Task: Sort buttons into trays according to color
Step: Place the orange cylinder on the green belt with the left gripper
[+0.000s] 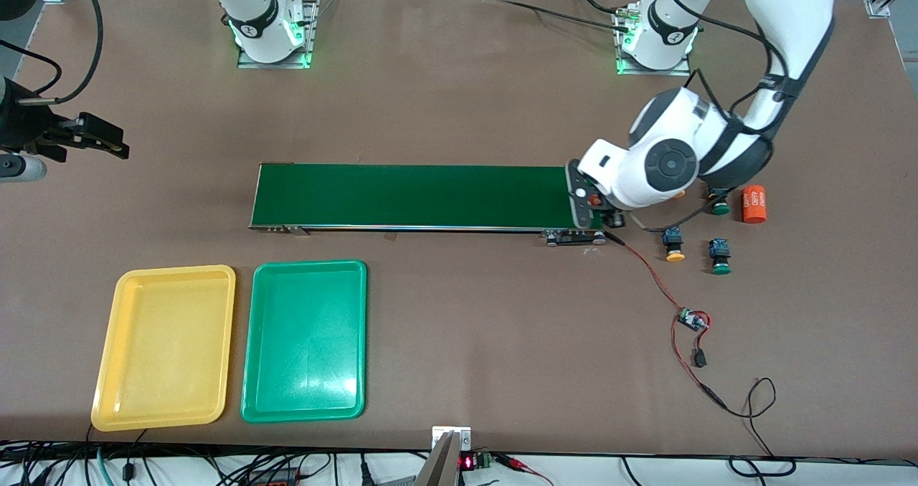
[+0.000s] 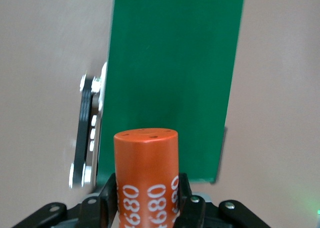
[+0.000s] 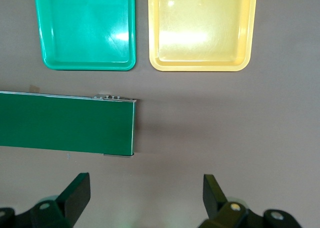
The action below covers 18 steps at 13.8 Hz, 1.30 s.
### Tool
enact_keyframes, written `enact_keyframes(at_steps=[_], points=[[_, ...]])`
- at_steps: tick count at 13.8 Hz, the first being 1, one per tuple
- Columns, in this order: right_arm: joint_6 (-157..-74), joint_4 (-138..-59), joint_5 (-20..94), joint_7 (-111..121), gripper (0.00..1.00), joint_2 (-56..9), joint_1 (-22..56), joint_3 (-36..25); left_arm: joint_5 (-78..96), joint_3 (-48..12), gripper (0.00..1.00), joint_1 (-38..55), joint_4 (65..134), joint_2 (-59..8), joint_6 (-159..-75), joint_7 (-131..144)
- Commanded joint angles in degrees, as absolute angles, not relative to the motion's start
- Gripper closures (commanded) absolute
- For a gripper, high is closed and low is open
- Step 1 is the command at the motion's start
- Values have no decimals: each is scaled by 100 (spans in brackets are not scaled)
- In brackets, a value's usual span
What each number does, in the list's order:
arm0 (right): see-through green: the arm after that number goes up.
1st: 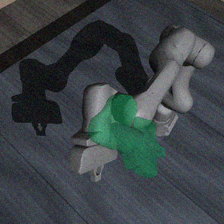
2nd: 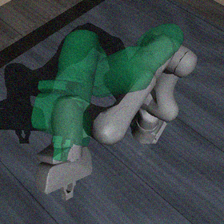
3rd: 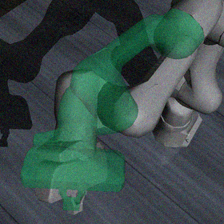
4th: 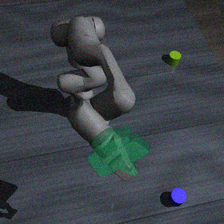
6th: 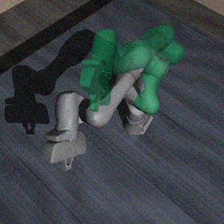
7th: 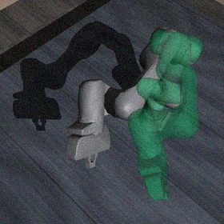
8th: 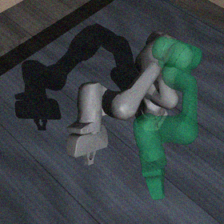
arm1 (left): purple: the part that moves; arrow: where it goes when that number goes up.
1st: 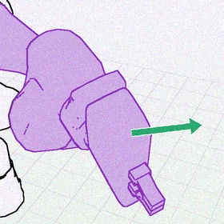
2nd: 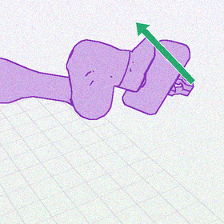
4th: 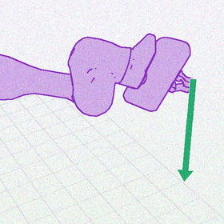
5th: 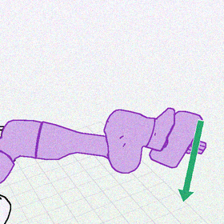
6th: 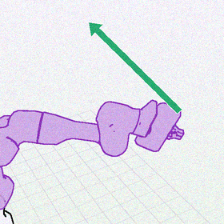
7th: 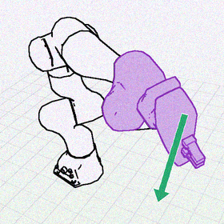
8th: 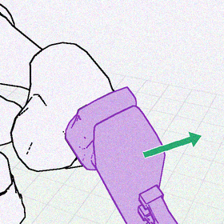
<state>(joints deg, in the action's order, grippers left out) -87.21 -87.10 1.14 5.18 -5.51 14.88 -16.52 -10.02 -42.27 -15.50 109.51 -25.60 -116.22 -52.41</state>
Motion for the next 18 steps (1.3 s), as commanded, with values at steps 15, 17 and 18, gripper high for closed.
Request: enact_keyframes(at_steps=[15,17,18], points=[[-8771,-8763,35,571,0,-510,1503,-1644,-1415,-4166,0,-2714,10257,-2883,-11391,-4855],[-8771,-8763,35,571,0,-510,1512,-1644,-1415,-4078,0,-3022,10292,-2883,-11382,-4213],[-8771,-8763,26,571,0,-518,1503,-1644,-1415,-4035,0,-3137,10318,-2900,-11391,-3966]])
